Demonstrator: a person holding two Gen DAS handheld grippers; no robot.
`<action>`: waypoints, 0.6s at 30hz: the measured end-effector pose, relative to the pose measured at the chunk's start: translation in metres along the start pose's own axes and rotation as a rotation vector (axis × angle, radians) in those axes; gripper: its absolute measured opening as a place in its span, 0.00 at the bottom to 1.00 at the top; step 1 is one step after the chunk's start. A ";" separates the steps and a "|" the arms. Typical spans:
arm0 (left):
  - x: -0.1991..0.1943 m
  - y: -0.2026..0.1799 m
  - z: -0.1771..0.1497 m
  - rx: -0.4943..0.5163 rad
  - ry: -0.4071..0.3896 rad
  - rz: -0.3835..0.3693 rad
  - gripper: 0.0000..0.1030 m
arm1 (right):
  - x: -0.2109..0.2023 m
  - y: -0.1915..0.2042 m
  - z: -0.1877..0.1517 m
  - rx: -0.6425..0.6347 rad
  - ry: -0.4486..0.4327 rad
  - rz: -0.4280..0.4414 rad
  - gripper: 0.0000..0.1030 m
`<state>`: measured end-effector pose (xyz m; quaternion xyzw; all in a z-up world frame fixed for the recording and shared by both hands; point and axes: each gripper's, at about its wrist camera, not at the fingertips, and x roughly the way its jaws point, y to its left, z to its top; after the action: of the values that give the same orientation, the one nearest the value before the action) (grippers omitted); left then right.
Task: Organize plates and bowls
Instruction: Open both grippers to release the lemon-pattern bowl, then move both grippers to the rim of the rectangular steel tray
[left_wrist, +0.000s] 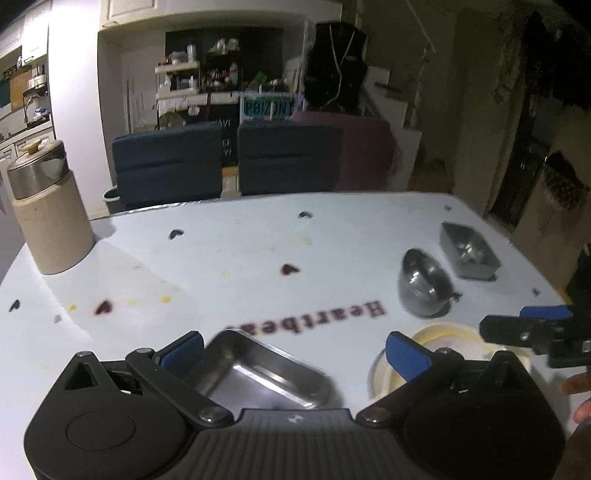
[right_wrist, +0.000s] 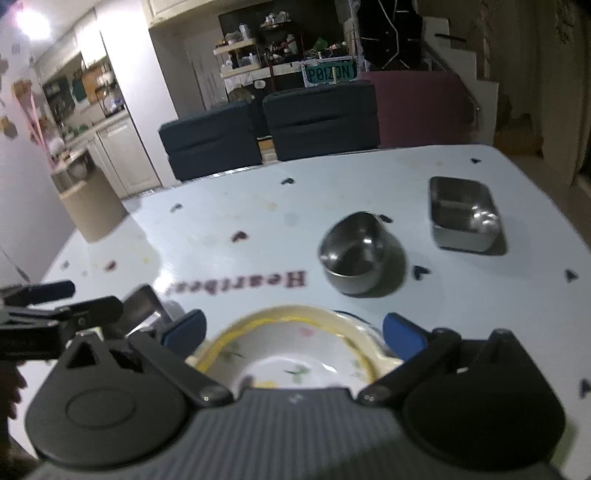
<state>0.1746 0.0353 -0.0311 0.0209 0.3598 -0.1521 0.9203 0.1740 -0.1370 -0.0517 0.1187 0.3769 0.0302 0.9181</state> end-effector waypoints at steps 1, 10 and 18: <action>0.002 0.007 0.002 0.001 0.008 0.013 1.00 | 0.001 0.005 0.001 0.003 -0.002 0.018 1.00; 0.044 0.056 0.004 0.052 0.120 0.109 0.98 | 0.020 0.049 -0.002 0.015 0.039 0.177 1.00; 0.082 0.079 0.000 0.028 0.231 0.085 0.65 | 0.052 0.067 -0.004 0.129 0.187 0.324 0.99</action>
<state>0.2549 0.0889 -0.0919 0.0663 0.4601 -0.1144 0.8780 0.2105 -0.0640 -0.0745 0.2333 0.4378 0.1644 0.8526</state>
